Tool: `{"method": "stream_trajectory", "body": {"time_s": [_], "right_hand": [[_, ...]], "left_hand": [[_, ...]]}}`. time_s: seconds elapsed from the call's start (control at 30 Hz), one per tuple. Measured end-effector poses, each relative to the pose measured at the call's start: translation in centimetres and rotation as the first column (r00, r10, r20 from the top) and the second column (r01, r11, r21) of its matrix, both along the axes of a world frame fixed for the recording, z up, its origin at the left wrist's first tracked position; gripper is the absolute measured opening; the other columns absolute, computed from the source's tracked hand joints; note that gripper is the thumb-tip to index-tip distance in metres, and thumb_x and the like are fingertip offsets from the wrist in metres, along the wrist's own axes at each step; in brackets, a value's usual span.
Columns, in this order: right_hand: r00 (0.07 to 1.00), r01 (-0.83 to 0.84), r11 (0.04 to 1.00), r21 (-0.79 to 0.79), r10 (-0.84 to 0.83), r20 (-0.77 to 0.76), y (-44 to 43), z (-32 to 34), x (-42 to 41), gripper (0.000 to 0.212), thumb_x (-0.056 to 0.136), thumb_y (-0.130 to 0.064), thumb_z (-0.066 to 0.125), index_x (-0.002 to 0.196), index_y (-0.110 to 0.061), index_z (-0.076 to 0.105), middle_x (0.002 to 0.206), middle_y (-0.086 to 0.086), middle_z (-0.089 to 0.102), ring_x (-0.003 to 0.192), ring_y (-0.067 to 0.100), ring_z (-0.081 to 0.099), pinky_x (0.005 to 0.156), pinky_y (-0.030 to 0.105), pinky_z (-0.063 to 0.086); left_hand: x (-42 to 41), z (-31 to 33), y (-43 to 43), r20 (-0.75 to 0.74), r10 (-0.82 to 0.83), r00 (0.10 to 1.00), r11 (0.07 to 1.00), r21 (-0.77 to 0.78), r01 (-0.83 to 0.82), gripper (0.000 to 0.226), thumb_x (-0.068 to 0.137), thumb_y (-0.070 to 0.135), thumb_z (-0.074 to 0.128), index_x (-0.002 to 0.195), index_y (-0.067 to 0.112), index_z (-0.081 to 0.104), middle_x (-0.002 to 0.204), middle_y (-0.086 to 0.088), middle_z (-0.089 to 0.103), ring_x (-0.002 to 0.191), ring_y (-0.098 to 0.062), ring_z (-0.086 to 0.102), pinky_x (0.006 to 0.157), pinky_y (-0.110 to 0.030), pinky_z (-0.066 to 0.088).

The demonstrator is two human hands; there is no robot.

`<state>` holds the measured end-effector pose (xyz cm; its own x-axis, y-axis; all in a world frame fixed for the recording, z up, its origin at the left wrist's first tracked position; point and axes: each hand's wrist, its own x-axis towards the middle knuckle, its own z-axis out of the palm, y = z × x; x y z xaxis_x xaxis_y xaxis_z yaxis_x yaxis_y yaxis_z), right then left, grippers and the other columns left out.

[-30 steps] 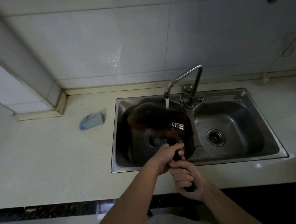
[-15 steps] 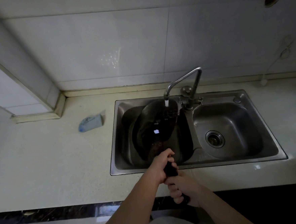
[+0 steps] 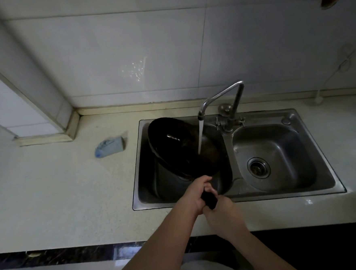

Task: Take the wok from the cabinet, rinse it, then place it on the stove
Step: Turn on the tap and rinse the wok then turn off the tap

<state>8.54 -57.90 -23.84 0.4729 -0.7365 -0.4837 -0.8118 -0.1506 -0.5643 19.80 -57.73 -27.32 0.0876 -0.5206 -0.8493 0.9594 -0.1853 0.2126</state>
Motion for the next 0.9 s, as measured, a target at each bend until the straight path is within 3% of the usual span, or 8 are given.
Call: {"method": "stream_trajectory", "body": {"time_s": [0.1,0.2,0.27,0.37,0.53,0.73,0.83,0.9], "right_hand": [[0.979,0.131,0.957,0.258,-0.166,0.121,0.0,0.8,0.1,0.024,0.091,-0.03,0.066,0.1,-0.008,0.06,0.072,0.002,0.067,0.052,0.01,0.062,0.046,0.02,0.043],[0.832,0.224,0.579,0.784,-0.532,0.155,-0.5,2.0,0.0,0.018,0.088,-0.013,0.071,0.094,0.002,0.065,0.068,0.013,0.064,0.047,0.018,0.059,0.045,0.027,0.046],[0.821,0.152,0.476,0.866,-0.549,0.158,-0.6,2.4,-0.3,0.01,0.091,-0.009,0.067,0.087,-0.003,0.062,0.063,0.009,0.056,0.044,0.013,0.049,0.038,0.023,0.038],[0.857,0.133,0.57,0.811,-0.477,0.195,-1.1,2.3,-0.7,0.014,0.093,-0.004,0.058,0.08,-0.007,0.054,0.055,0.003,0.048,0.04,0.01,0.038,0.036,0.021,0.029],[0.886,0.094,0.731,0.676,-0.372,0.278,-0.9,0.9,-1.8,0.009,0.093,0.001,0.051,0.086,-0.005,0.052,0.056,0.006,0.048,0.039,0.014,0.038,0.036,0.024,0.031],[0.937,0.075,0.863,0.5,-0.232,0.259,0.7,-1.4,-2.0,0.015,0.092,-0.002,0.052,0.099,-0.015,0.052,0.055,0.011,0.055,0.039,0.022,0.046,0.038,0.027,0.037],[0.921,0.097,0.824,0.558,-0.286,0.262,0.5,-1.5,-2.1,0.031,0.093,0.002,0.051,0.106,-0.026,0.047,0.053,0.01,0.054,0.038,0.02,0.045,0.035,0.024,0.035],[0.893,0.122,0.746,0.654,-0.371,0.257,0.4,-1.4,-2.0,0.032,0.093,0.005,0.048,0.115,-0.018,0.047,0.051,0.008,0.051,0.037,0.018,0.041,0.035,0.022,0.032]], "left_hand": [[0.0,0.0,-0.1,-0.121,0.011,0.993,0.991,-0.129,-0.026,0.05,0.091,0.002,0.057,0.048,0.018,0.035,0.039,0.006,0.031,0.029,-0.006,0.031,0.032,-0.018,0.034],[0.0,-0.4,-0.2,-0.264,0.023,0.964,0.97,-0.228,-0.086,0.044,0.085,0.0,0.057,0.055,0.02,0.033,0.04,0.006,0.032,0.028,-0.007,0.035,0.03,-0.021,0.037],[-0.2,-0.5,-0.2,-0.322,0.018,0.947,0.956,-0.272,-0.11,0.042,0.088,0.0,0.056,0.057,0.02,0.035,0.041,0.005,0.034,0.028,-0.009,0.037,0.031,-0.023,0.04],[-1.0,-0.3,-0.2,-0.282,-0.006,0.959,0.953,-0.292,-0.079,0.04,0.087,0.003,0.06,0.057,0.017,0.038,0.043,0.006,0.038,0.033,-0.008,0.042,0.041,-0.025,0.046],[-1.8,-0.2,-0.1,0.01,-0.124,0.992,0.989,-0.083,0.125,0.036,0.092,0.027,0.067,0.061,0.012,0.061,0.062,-0.001,0.058,0.062,-0.018,0.064,0.091,-0.035,0.053],[-2.3,-0.6,1.2,0.097,-0.319,0.943,0.945,0.111,0.308,0.054,0.097,0.032,0.063,0.046,0.016,0.055,0.05,0.0,0.056,0.069,-0.016,0.065,0.086,-0.029,0.05],[-2.7,-0.8,0.7,0.141,-0.305,0.942,0.949,0.128,0.289,0.051,0.099,0.026,0.06,0.05,0.016,0.05,0.043,0.003,0.042,0.053,-0.016,0.059,0.066,-0.027,0.051],[-2.8,-0.8,0.8,0.174,-0.301,0.938,0.95,0.139,0.279,0.04,0.099,0.024,0.06,0.061,0.015,0.05,0.049,0.002,0.044,0.048,-0.015,0.058,0.058,-0.025,0.05]]}}
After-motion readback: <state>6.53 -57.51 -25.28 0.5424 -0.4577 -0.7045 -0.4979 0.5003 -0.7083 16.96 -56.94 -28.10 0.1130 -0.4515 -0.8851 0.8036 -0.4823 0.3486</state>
